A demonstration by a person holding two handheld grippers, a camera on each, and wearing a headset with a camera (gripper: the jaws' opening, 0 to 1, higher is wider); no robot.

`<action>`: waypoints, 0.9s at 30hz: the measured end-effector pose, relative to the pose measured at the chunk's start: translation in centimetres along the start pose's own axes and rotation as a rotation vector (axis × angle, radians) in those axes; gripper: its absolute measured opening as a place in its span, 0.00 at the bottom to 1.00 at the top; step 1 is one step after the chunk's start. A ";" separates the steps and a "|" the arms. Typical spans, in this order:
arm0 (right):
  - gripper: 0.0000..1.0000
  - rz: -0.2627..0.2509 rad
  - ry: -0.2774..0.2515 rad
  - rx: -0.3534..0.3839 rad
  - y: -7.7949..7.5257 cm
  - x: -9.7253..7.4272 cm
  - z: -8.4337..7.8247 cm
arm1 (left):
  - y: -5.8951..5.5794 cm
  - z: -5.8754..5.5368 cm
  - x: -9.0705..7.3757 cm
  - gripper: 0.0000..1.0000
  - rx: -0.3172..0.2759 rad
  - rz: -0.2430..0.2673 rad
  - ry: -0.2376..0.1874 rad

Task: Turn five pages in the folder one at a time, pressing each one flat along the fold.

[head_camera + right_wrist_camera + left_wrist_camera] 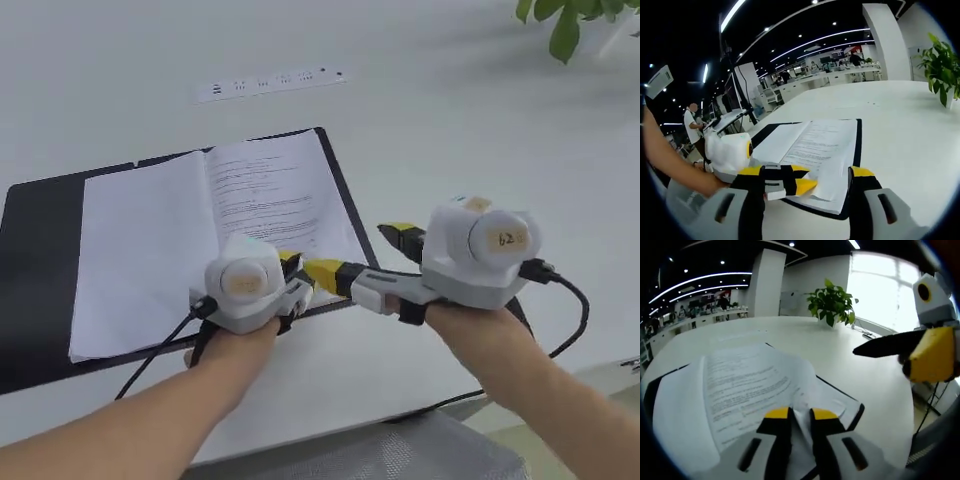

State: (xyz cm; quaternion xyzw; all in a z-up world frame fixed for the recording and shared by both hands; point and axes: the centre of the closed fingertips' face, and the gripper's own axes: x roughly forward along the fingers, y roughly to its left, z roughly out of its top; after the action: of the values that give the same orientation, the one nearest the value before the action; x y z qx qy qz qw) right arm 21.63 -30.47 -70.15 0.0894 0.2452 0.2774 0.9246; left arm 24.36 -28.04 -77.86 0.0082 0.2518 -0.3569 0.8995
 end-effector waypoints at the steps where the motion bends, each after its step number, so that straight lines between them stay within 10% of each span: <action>1: 0.62 0.011 0.004 0.011 -0.4 0.7 -0.1 | -0.1 0.0 0.0 0.13 -0.001 -0.002 -0.001; 12: 0.46 0.035 0.064 0.119 -2.2 4.0 -1.7 | -0.3 0.0 0.1 0.14 -0.014 -0.005 0.000; 21: 0.44 0.046 0.081 0.146 -2.0 4.4 -2.1 | -0.4 0.0 0.1 0.14 -0.019 -0.016 -0.001; 27: 0.26 0.013 0.066 0.205 -3.9 4.1 -2.0 | -0.5 0.0 0.1 0.15 -0.025 -0.022 0.002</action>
State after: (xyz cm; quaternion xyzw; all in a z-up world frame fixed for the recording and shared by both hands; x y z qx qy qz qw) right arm 25.41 -31.36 -74.74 0.1758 0.3018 0.2596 0.9003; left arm 24.12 -28.42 -77.80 -0.0056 0.2571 -0.3635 0.8954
